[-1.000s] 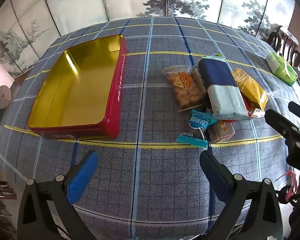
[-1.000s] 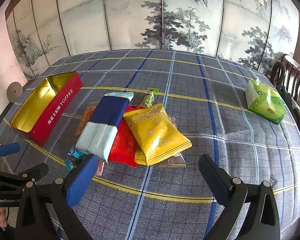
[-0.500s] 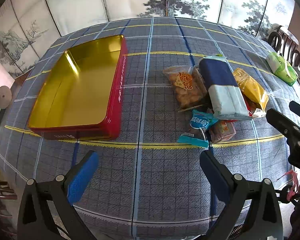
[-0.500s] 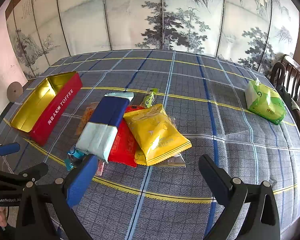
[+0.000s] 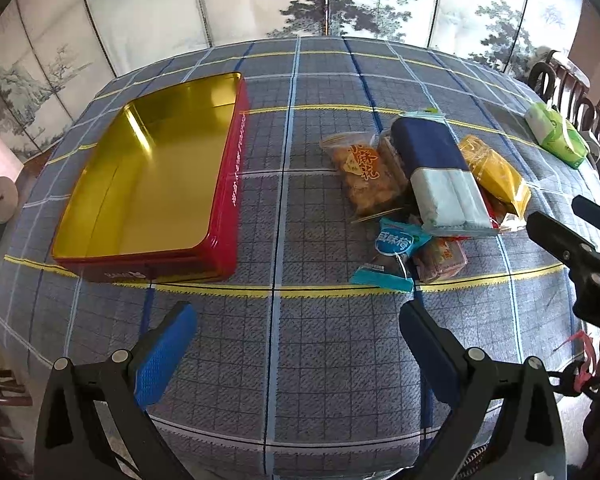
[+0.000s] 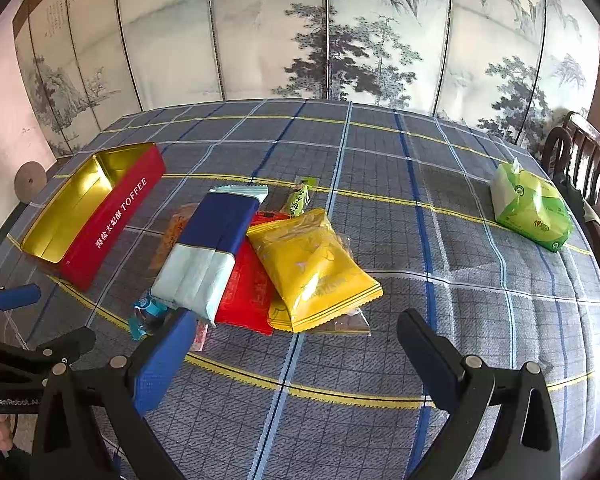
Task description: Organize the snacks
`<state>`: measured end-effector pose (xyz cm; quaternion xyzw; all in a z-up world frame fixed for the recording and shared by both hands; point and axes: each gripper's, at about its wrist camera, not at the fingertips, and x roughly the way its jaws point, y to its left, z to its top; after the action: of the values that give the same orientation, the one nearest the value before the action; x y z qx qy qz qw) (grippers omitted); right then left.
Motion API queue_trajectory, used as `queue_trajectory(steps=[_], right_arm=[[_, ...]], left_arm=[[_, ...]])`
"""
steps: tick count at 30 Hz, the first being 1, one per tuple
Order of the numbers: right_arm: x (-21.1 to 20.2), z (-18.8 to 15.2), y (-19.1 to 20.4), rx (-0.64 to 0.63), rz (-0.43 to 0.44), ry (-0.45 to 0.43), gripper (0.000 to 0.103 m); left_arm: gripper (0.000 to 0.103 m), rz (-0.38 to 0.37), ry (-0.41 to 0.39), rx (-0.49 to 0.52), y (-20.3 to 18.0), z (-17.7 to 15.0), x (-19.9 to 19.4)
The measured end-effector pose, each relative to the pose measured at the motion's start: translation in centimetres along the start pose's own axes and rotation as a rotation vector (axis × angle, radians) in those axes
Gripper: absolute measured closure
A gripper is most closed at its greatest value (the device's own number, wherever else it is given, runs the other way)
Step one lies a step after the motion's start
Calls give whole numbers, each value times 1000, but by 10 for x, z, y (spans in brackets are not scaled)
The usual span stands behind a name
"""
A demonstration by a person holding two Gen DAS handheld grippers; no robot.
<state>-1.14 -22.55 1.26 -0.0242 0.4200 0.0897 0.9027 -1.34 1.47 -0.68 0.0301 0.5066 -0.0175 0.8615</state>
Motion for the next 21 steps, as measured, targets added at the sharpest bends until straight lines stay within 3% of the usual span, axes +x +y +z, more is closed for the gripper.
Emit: queue_trajectory(steps=[13,21], right_arm=[[-2,1,-12,26,1,-19,5],[4,-1,-20,49,10,-8,6]], left_arm=[[16,-80,-22,45,-8,7,6],[36,-145,0,110,-21,12,22]])
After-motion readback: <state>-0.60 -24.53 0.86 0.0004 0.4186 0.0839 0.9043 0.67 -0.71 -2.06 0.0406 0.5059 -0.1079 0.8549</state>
